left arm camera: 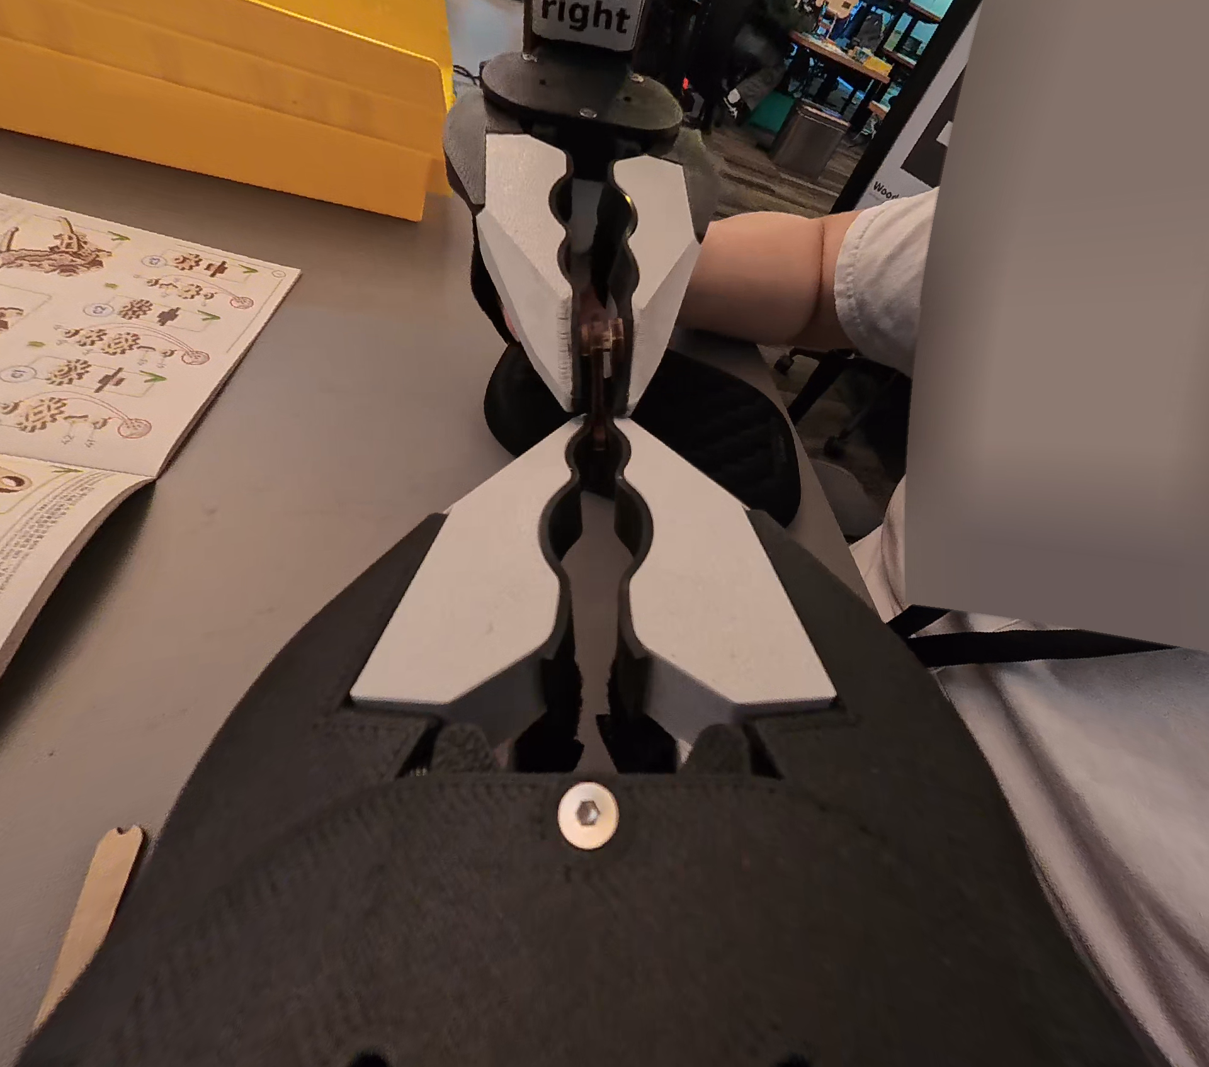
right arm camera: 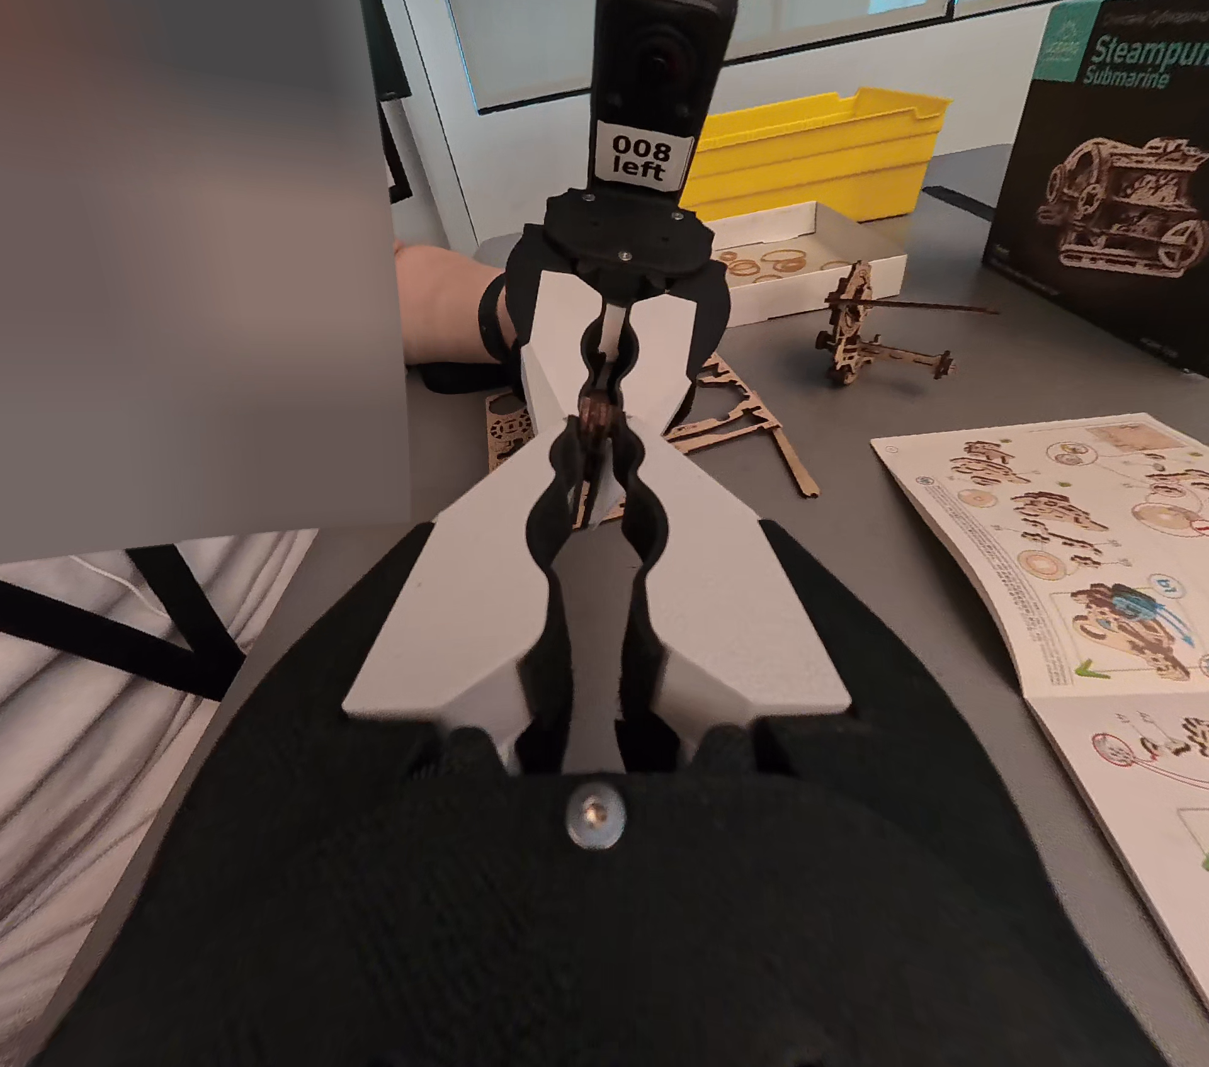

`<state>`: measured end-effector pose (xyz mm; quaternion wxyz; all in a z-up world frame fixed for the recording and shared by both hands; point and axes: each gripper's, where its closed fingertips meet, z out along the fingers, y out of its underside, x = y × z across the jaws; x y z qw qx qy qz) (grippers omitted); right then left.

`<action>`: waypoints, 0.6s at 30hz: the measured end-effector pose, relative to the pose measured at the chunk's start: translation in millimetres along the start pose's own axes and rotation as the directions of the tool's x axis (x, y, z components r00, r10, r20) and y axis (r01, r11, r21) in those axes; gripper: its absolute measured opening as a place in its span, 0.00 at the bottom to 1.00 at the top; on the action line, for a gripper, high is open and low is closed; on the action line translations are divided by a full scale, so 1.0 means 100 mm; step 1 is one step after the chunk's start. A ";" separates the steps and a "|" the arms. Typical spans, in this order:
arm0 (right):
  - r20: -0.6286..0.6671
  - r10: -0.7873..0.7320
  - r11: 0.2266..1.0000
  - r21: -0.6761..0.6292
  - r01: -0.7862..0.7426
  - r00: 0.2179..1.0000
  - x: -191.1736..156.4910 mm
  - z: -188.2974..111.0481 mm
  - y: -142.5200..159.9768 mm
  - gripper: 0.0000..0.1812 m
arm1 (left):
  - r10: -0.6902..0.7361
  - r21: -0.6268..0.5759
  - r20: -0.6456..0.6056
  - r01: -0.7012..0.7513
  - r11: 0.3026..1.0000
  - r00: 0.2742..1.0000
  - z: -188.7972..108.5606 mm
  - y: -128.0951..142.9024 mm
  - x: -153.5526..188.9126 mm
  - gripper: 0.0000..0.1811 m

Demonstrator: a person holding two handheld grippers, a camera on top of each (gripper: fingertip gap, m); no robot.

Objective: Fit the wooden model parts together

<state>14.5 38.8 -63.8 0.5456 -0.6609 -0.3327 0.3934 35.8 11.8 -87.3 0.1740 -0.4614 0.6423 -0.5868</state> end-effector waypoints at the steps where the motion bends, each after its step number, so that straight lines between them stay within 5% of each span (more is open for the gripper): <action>1: 0.003 0.001 1.000 -0.007 -0.001 1.000 0.00 0.00 0.01 0.04 | 0.005 -0.007 0.000 -0.005 1.000 1.000 0.00 0.01 0.00 0.00; 9: -0.052 -0.044 0.999 -0.008 0.044 0.998 0.04 0.01 -0.01 0.04 | 0.027 0.001 0.037 -0.027 1.000 0.999 -0.02 -0.01 -0.04 0.00; 15: -0.101 -0.376 0.926 -0.071 0.370 0.921 -0.05 -0.03 -0.01 0.04 | 0.391 -0.102 0.188 -0.378 0.920 0.901 -0.05 -0.01 -0.08 0.00; 18: -0.114 -0.443 0.896 -0.059 0.439 0.889 -0.11 -0.01 -0.04 0.04 | 0.445 -0.113 0.192 -0.431 0.895 0.875 -0.04 -0.02 -0.03 0.00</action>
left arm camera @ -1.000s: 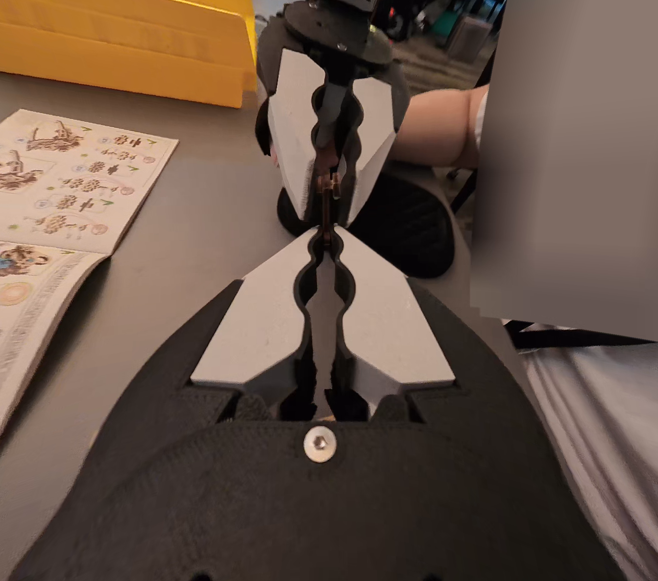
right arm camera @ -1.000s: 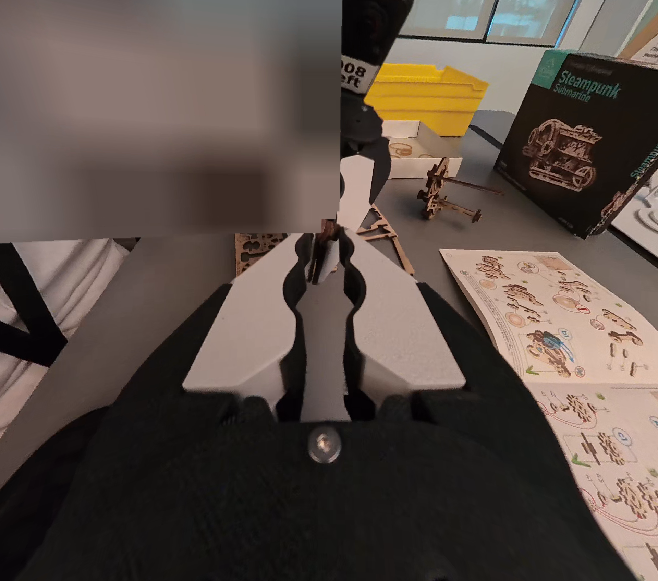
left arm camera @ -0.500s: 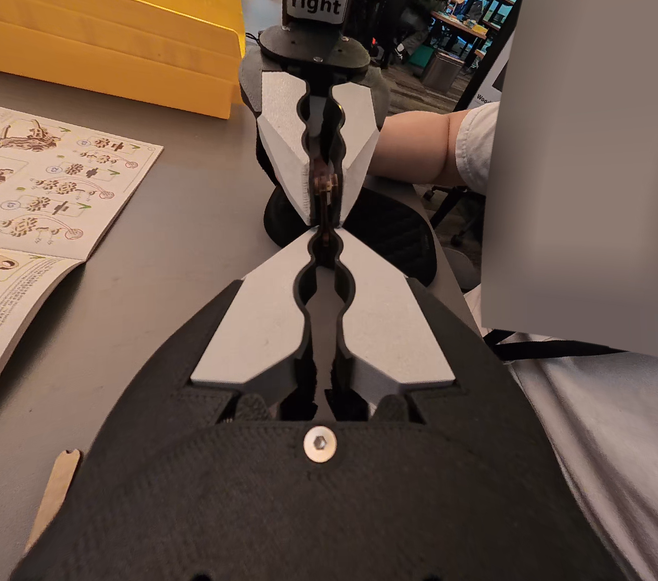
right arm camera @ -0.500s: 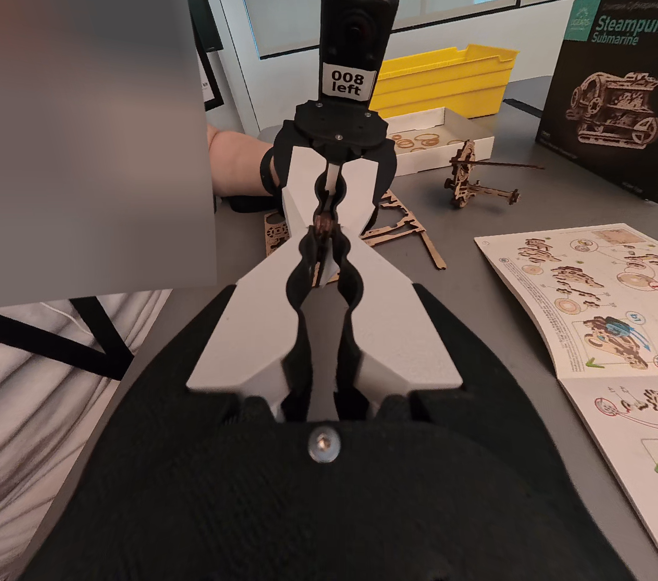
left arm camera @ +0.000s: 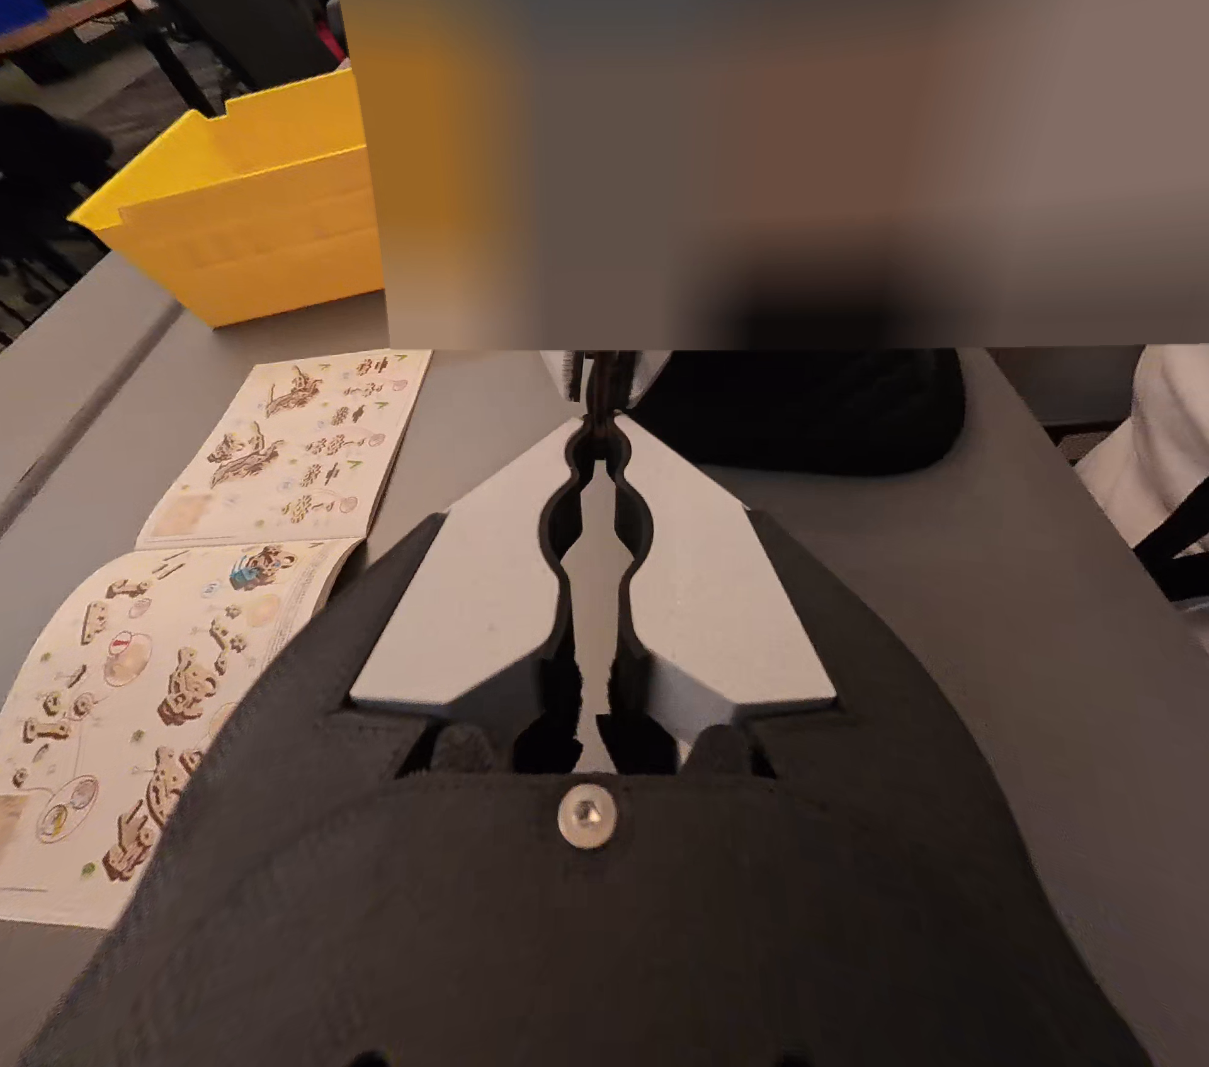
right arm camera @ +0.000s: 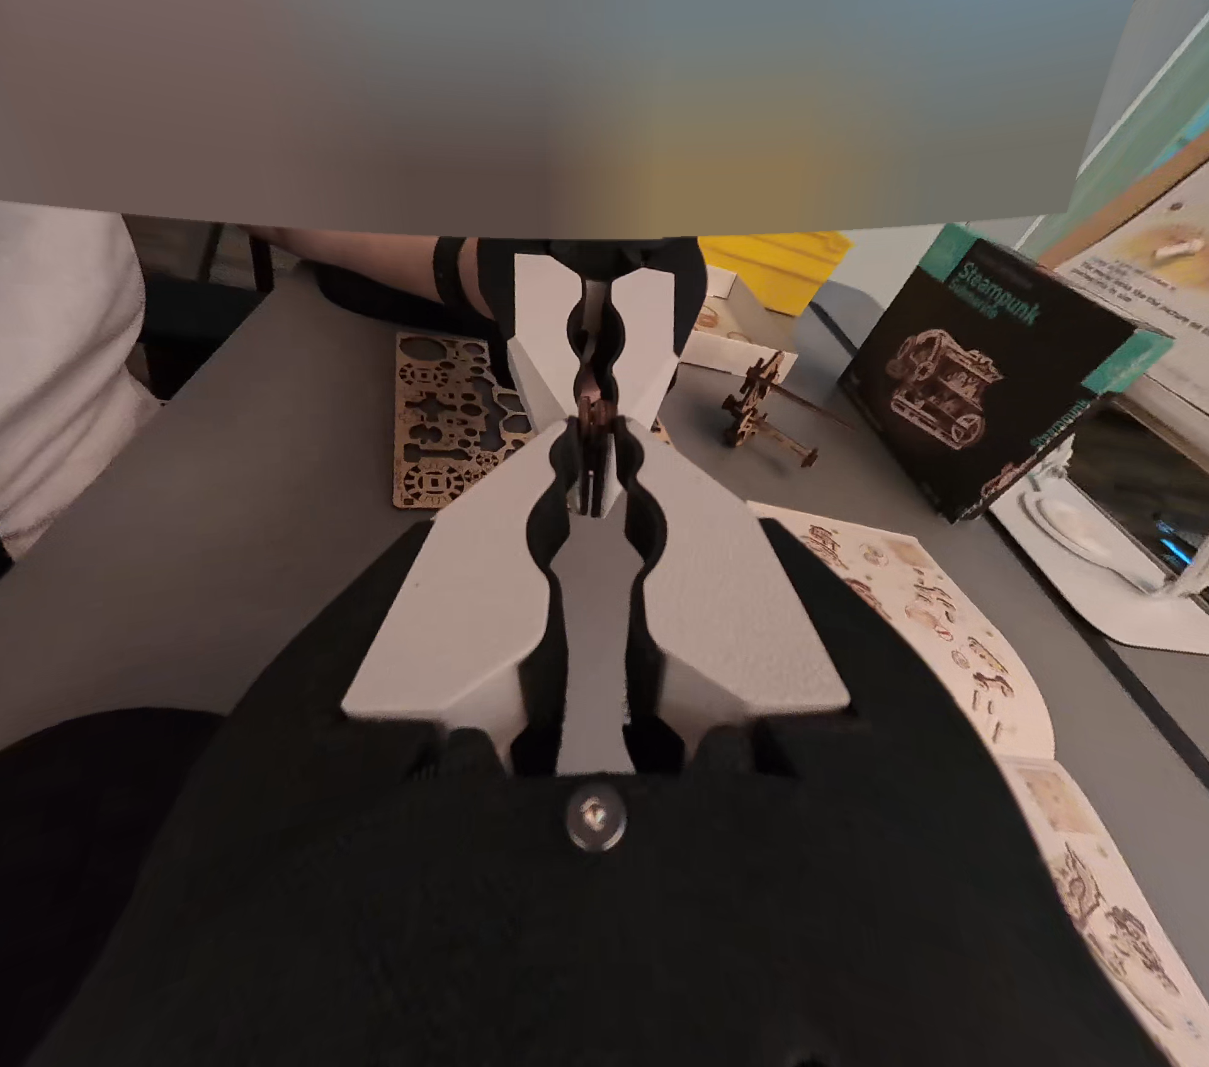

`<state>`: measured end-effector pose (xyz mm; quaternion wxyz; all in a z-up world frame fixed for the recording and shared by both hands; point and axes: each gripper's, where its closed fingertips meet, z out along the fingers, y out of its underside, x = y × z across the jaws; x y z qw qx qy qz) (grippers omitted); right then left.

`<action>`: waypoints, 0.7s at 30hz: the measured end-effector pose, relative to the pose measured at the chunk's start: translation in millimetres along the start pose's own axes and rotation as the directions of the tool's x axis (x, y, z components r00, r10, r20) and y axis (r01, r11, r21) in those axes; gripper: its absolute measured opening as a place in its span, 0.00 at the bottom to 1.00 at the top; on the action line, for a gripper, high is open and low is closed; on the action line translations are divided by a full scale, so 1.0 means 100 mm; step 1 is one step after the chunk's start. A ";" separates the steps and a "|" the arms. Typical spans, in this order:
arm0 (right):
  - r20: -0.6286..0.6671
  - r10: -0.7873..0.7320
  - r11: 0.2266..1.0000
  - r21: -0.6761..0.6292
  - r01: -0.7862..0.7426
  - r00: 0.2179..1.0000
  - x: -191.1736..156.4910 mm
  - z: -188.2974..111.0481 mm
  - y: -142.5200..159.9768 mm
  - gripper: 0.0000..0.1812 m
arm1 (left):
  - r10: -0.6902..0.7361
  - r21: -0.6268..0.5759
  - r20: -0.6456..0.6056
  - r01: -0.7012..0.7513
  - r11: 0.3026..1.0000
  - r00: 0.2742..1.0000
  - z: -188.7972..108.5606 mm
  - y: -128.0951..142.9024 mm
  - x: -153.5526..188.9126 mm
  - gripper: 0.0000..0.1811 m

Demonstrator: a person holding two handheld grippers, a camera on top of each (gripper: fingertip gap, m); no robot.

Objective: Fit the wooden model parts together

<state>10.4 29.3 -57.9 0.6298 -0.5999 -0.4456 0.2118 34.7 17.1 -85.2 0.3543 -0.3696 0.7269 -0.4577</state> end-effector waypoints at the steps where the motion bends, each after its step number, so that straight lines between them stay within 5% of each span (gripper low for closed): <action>1: -0.007 0.008 1.000 -0.011 -0.008 1.000 0.02 0.00 0.01 0.04 | 0.000 0.000 0.008 0.000 1.000 1.000 -0.01 0.00 -0.02 0.00; 5: -0.011 -0.014 0.999 -0.046 0.014 1.000 0.00 0.00 0.01 0.04 | 0.096 0.002 0.049 -0.096 0.995 0.994 -0.04 0.00 -0.05 0.00; 9: -0.047 -0.231 0.970 -0.085 0.226 0.972 -0.07 0.00 -0.05 0.04 | 0.250 0.006 0.098 -0.252 0.968 0.963 -0.06 -0.07 0.00 0.00; 21: -0.110 -0.290 0.954 -0.108 0.279 0.951 0.00 0.02 -0.04 0.07 | 0.213 -0.040 0.093 -0.210 0.977 0.973 -0.05 0.01 -0.04 0.00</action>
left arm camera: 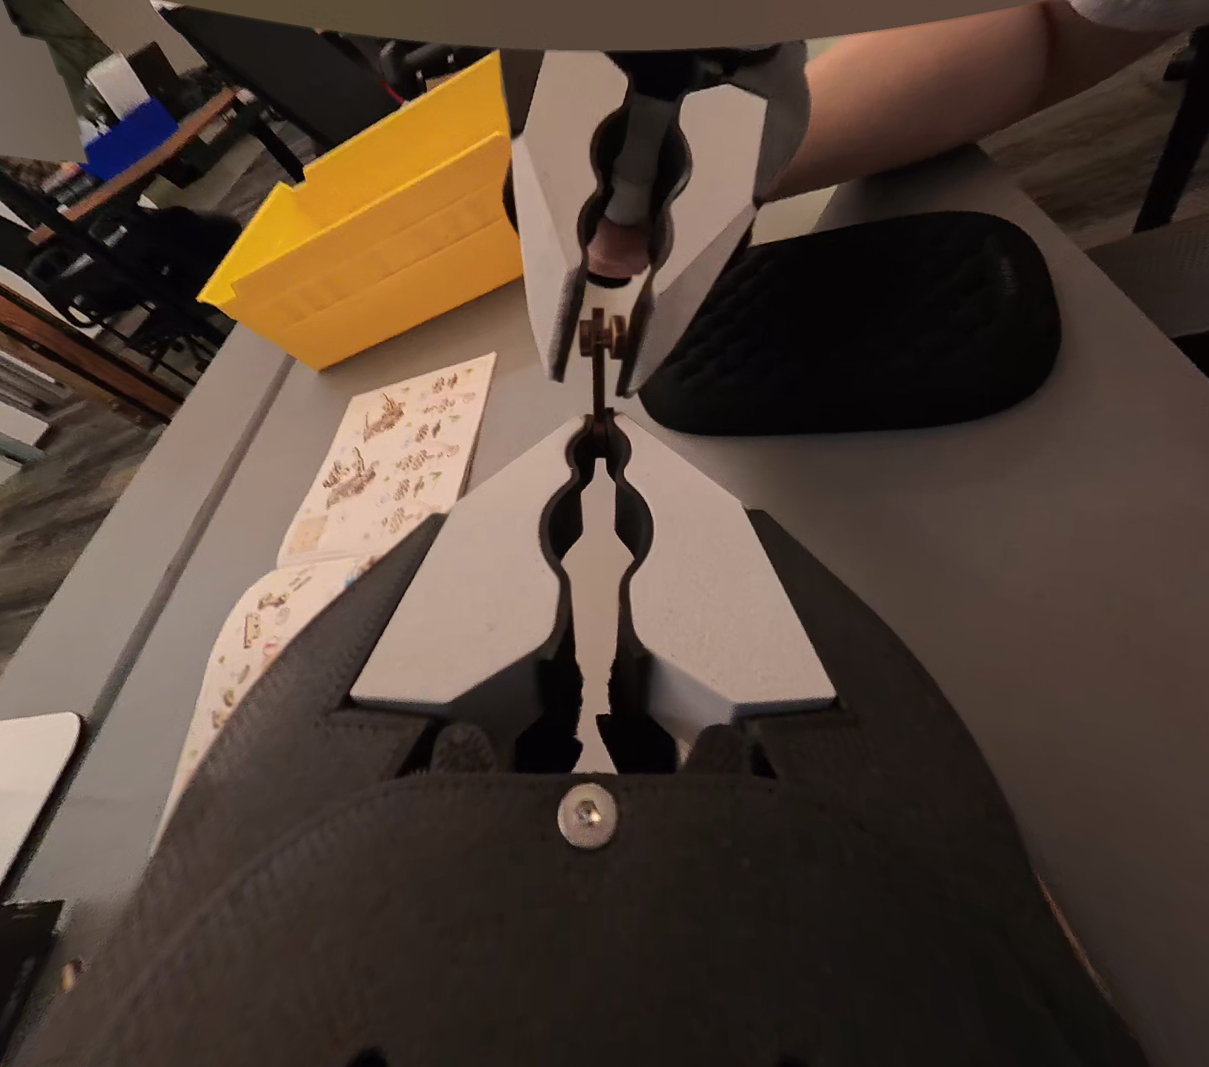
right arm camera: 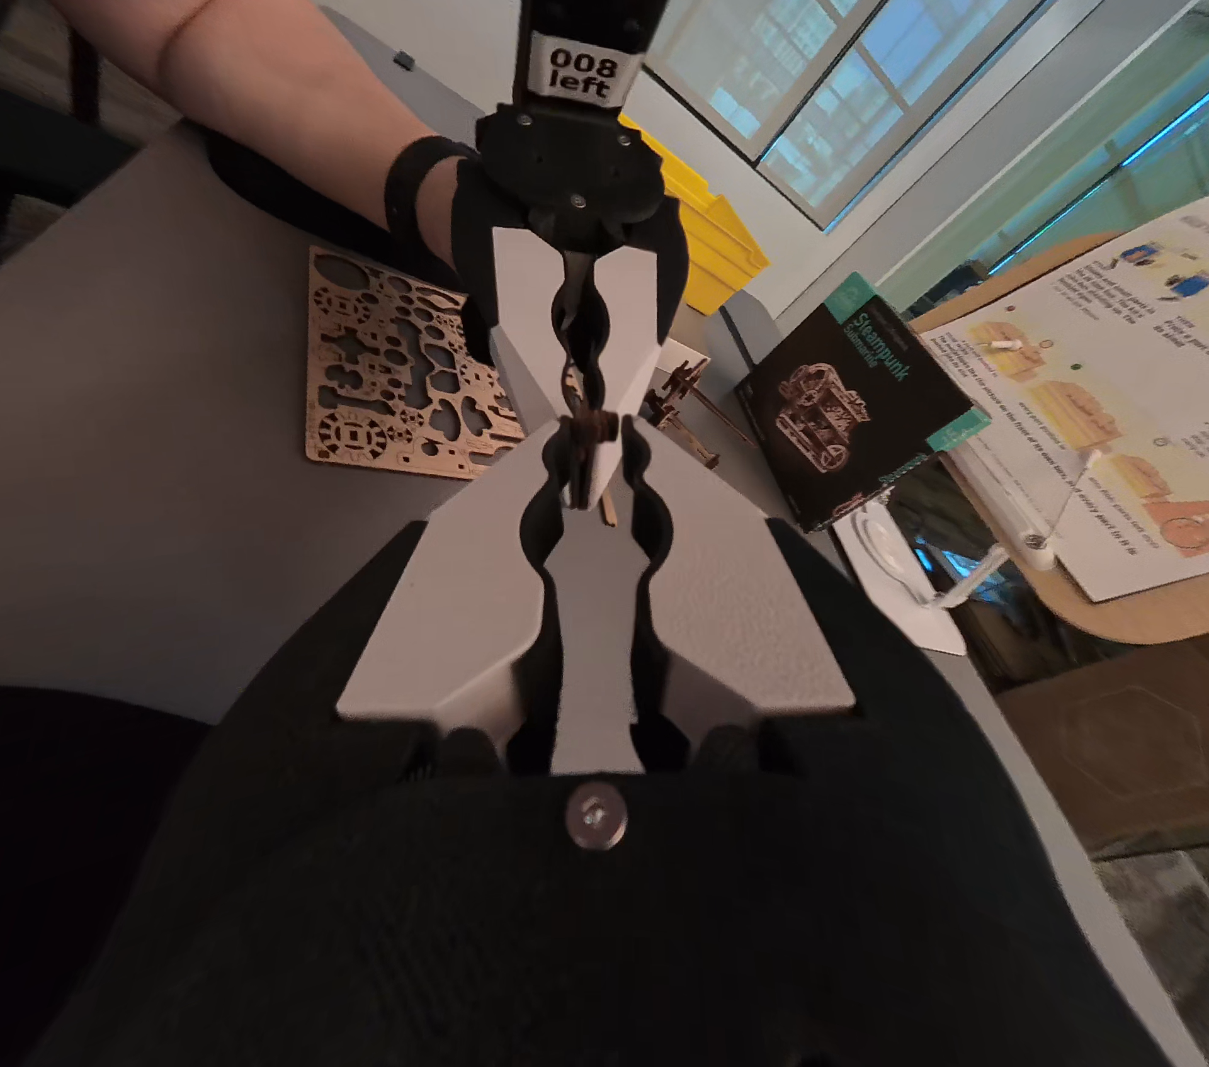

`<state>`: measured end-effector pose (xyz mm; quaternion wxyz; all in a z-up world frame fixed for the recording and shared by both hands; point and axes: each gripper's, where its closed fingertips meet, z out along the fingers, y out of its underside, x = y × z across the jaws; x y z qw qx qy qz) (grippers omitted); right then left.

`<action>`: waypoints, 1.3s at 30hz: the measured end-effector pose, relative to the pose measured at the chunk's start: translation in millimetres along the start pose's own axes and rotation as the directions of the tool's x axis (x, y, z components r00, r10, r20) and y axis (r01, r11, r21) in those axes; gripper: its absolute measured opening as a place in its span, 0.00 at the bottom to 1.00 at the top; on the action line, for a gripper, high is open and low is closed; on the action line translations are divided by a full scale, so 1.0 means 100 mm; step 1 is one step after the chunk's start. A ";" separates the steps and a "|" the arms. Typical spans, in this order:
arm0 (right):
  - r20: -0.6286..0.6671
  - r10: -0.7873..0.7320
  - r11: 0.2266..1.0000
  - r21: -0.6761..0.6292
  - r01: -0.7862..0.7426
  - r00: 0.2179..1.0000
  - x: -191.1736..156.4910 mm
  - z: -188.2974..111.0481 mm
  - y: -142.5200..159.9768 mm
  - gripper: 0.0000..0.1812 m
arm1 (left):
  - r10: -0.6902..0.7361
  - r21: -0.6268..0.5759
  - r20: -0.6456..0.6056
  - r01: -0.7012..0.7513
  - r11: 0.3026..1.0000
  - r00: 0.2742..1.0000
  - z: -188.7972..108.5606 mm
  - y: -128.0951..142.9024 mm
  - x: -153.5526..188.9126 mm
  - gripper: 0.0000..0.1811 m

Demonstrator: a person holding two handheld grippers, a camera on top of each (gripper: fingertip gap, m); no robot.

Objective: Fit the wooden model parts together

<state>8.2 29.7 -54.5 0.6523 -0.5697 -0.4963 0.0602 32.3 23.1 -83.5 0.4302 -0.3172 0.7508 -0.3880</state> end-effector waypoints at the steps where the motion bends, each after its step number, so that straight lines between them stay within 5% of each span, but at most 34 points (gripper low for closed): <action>1: -0.008 -0.013 1.000 -0.013 0.013 1.000 -0.01 0.01 0.01 0.07 | -0.012 -0.017 -0.004 0.012 1.000 1.000 0.01 0.03 0.00 0.00; 18: 0.043 0.164 0.976 -0.154 -0.156 0.985 -0.06 0.11 0.26 0.05 | -0.188 -0.129 -0.102 0.174 0.976 0.977 0.06 0.26 0.06 0.00; 39: 0.017 0.110 0.979 -0.176 -0.105 0.994 -0.09 0.16 0.30 0.05 | -0.233 -0.158 -0.108 0.214 0.964 0.967 0.08 0.34 0.06 0.01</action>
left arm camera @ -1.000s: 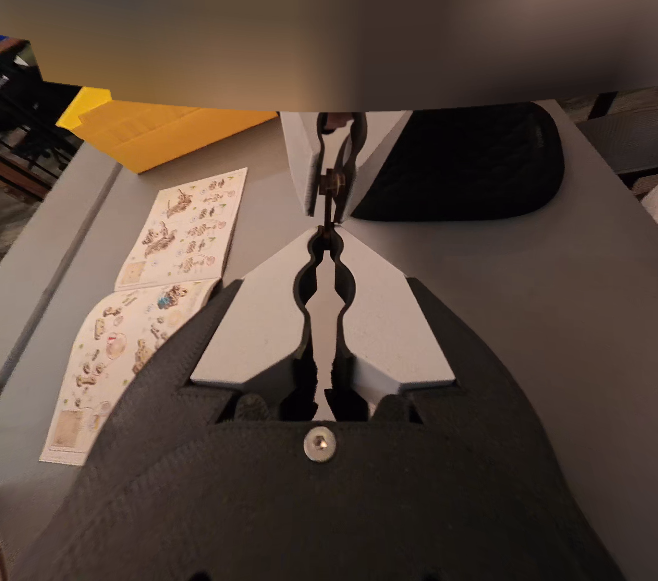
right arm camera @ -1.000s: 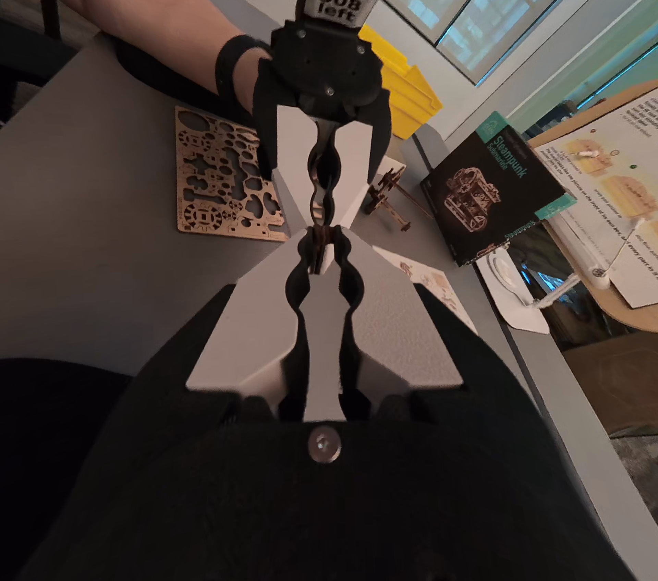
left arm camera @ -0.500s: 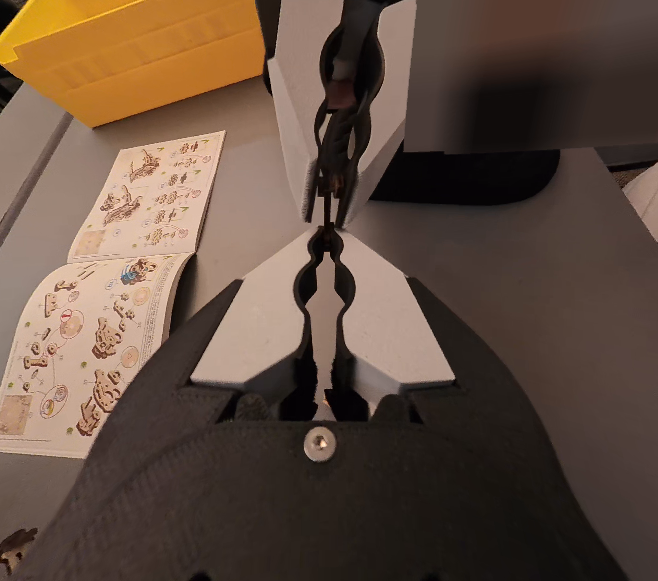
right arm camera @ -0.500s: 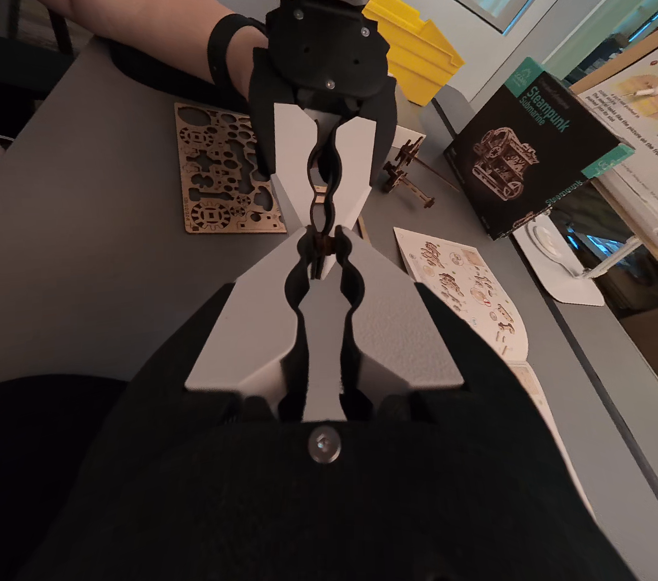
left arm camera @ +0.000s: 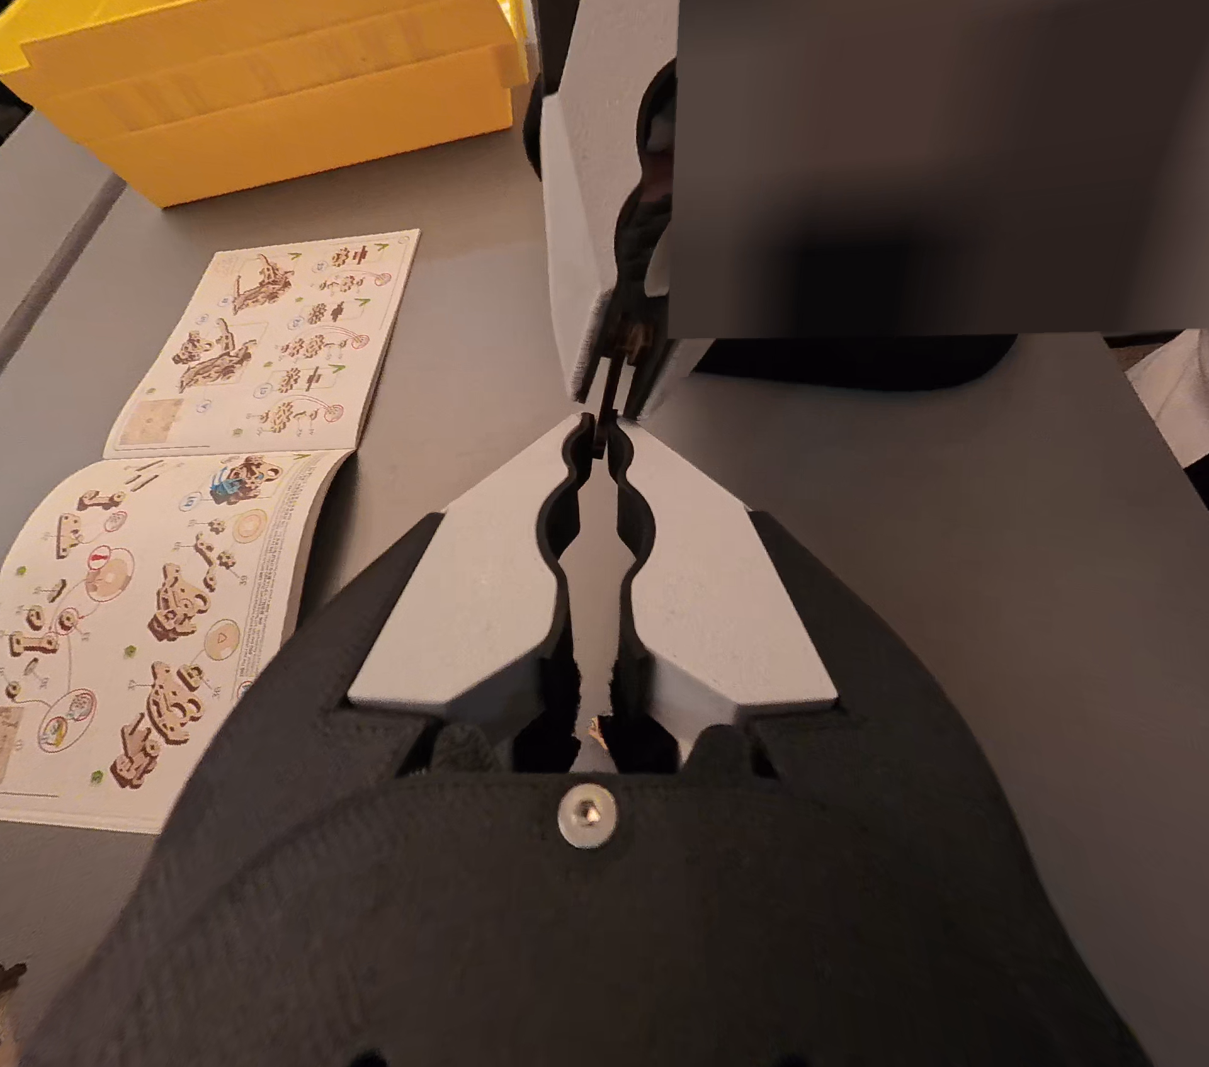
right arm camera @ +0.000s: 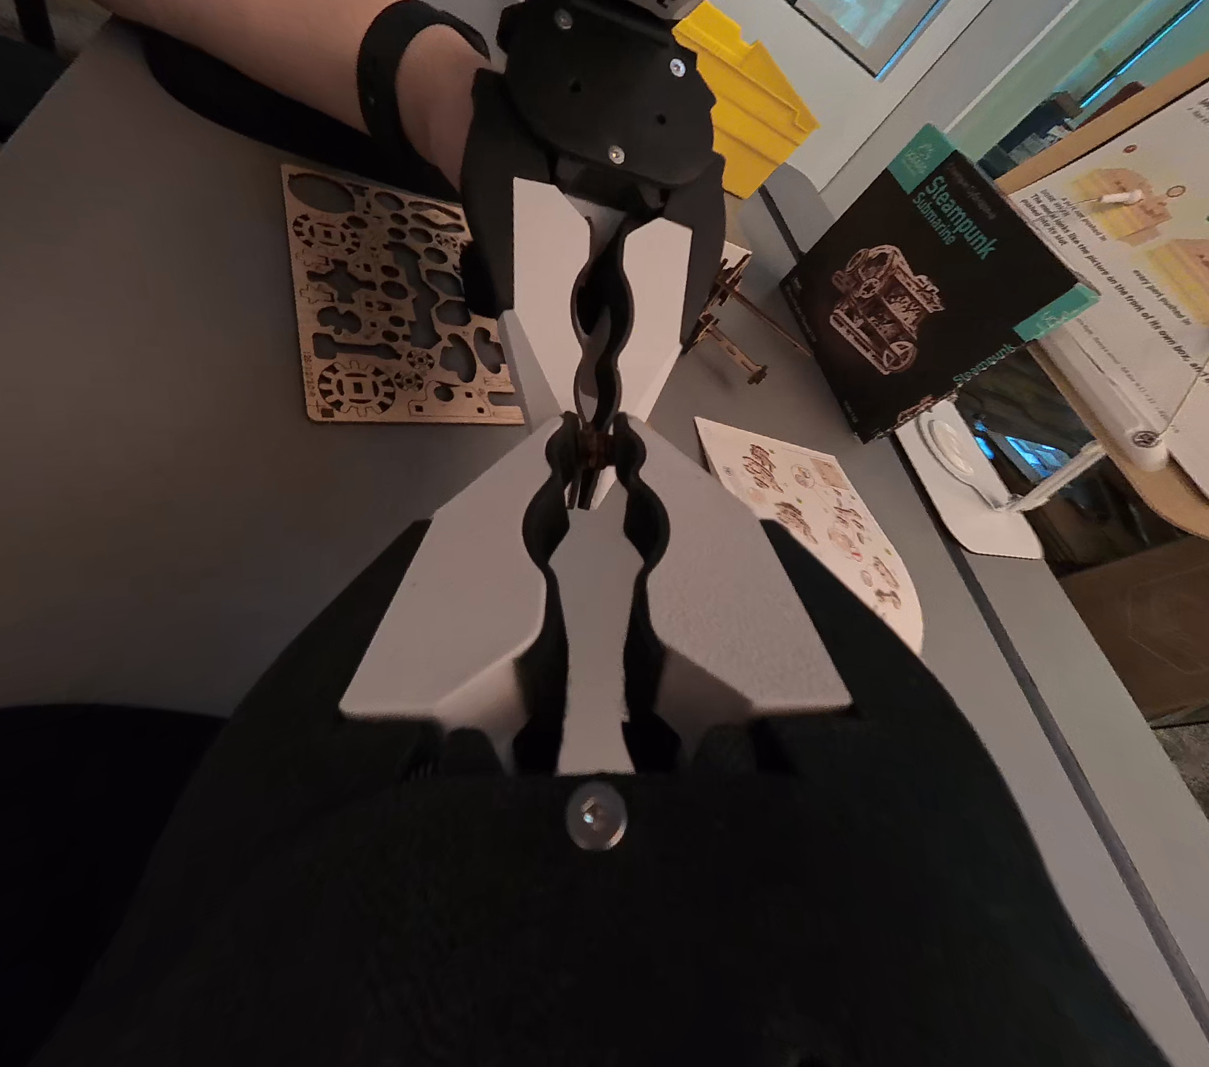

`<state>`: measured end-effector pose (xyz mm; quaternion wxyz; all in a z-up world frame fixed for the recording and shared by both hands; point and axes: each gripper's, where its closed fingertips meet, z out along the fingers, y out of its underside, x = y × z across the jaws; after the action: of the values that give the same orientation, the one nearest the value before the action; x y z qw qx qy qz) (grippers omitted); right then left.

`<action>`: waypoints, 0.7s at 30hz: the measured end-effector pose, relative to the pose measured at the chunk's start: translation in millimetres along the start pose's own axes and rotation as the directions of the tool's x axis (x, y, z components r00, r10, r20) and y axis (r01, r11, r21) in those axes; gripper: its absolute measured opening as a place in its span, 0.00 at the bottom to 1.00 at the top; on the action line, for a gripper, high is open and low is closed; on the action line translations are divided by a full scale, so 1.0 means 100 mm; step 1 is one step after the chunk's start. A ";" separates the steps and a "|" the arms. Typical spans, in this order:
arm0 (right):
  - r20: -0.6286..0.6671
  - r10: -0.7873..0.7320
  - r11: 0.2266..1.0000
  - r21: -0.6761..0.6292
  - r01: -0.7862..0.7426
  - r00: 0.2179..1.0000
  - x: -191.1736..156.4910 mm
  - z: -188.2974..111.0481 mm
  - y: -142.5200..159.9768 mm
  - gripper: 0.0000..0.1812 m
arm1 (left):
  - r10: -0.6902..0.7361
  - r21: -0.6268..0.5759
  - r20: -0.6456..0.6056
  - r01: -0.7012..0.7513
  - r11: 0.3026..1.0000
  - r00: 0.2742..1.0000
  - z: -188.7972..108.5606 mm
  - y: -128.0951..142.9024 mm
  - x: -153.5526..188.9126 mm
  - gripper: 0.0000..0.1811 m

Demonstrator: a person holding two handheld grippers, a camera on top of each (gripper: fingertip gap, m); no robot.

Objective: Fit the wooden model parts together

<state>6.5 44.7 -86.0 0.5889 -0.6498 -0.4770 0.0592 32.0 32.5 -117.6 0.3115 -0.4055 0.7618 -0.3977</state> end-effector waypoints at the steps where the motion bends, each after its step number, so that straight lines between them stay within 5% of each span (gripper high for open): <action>1: 0.029 0.022 1.000 0.010 -0.022 0.999 -0.02 0.00 -0.01 0.05 | -0.005 -0.005 -0.021 0.005 1.000 1.000 0.00 0.01 0.02 0.01; 10: 0.080 -0.066 0.997 -0.043 0.070 0.995 -0.11 -0.02 0.11 0.00 | 0.020 -0.079 -0.068 -0.025 0.997 0.997 0.08 0.13 0.14 0.03; 16: 0.104 0.016 1.000 0.024 -0.019 0.994 -0.11 -0.01 -0.01 0.00 | 0.015 -0.052 -0.040 -0.017 0.998 0.999 0.06 0.08 0.08 0.00; 18: 0.062 0.013 0.999 0.051 -0.017 0.998 -0.03 -0.05 -0.06 0.15 | 0.038 -0.048 0.007 -0.038 0.998 0.999 0.04 0.08 0.01 0.00; 21: 0.033 0.032 0.995 0.093 -0.035 0.999 0.05 -0.12 -0.10 0.14 | 0.110 -0.035 0.067 -0.108 0.994 0.992 0.03 0.04 -0.04 0.00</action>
<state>11.1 38.5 -71.6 0.6102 -0.6284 -0.4717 0.1016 34.8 36.9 -122.1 0.3524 -0.3818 0.7777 -0.3539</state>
